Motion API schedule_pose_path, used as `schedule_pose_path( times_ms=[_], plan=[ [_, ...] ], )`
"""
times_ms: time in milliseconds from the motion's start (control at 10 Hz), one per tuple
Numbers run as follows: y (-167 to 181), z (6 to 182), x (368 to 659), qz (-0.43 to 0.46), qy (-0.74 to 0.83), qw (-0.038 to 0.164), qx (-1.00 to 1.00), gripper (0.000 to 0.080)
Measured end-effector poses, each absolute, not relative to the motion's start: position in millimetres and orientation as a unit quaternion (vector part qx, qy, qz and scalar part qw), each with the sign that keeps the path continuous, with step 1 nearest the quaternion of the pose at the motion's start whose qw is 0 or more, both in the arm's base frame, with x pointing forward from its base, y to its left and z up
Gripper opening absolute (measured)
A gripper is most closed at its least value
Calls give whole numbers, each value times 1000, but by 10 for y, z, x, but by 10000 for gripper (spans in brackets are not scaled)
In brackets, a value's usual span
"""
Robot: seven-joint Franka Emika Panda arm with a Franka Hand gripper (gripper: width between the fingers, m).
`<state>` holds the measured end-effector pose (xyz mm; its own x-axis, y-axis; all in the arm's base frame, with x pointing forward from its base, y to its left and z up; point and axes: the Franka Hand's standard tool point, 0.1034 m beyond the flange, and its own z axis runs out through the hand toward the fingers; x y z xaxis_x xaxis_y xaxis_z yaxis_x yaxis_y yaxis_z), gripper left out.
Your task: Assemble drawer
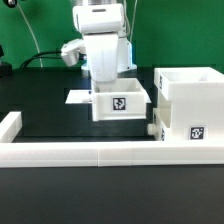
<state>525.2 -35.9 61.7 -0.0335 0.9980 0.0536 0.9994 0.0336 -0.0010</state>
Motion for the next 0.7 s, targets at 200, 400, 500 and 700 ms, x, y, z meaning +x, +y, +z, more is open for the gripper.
schedule_pose_path(
  times_ms=[200, 400, 500, 700],
  plan=[
    [-321, 586, 5279, -17, -722, 21, -691, 43],
    [-326, 580, 5275, -17, -722, 21, -692, 44],
    [-329, 577, 5271, -17, -722, 21, -691, 44],
    [-281, 583, 5295, -17, -723, 22, -690, 44]
  ],
)
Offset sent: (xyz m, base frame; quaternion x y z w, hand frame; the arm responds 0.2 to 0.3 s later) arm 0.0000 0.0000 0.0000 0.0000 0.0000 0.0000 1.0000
